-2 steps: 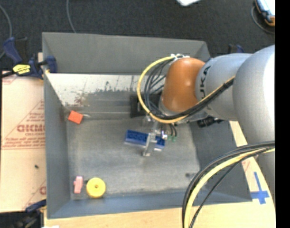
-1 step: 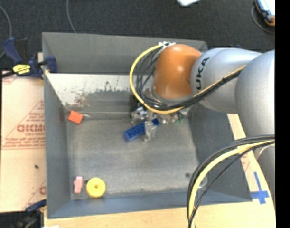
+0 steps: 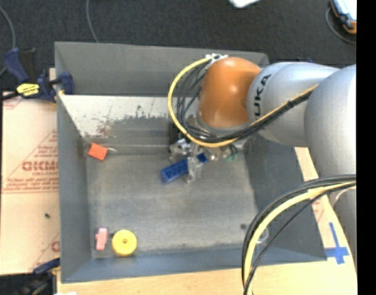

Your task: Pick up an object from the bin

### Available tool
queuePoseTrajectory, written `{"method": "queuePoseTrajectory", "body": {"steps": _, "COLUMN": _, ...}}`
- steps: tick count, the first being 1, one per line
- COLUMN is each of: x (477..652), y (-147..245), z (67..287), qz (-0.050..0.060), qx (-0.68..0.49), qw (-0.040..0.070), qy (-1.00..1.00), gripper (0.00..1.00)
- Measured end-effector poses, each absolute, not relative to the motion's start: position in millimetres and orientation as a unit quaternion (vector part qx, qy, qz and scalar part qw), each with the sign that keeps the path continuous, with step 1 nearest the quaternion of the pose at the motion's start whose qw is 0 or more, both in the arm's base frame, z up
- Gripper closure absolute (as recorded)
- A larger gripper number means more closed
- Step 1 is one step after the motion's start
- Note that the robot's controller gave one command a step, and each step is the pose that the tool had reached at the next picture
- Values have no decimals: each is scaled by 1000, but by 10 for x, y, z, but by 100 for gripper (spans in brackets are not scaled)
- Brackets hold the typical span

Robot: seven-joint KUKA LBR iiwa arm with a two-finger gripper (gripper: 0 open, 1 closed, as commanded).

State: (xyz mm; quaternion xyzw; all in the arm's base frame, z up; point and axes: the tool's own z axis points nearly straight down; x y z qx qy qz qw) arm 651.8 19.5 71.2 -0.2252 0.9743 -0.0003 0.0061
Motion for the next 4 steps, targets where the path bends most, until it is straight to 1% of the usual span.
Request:
{"method": "queuePoseTrajectory", "body": {"steps": 3, "x": 6517, "y": 195, "z": 711, "qz": 0, "qx": -223, "qw": 6, "qy": 975, "gripper": 100}}
{"method": "queuePoseTrajectory", "body": {"steps": 4, "x": 6121, "y": 480, "z": 1058, "qz": 0, "qx": -333, "qw": 7, "qy": 943, "gripper": 100}}
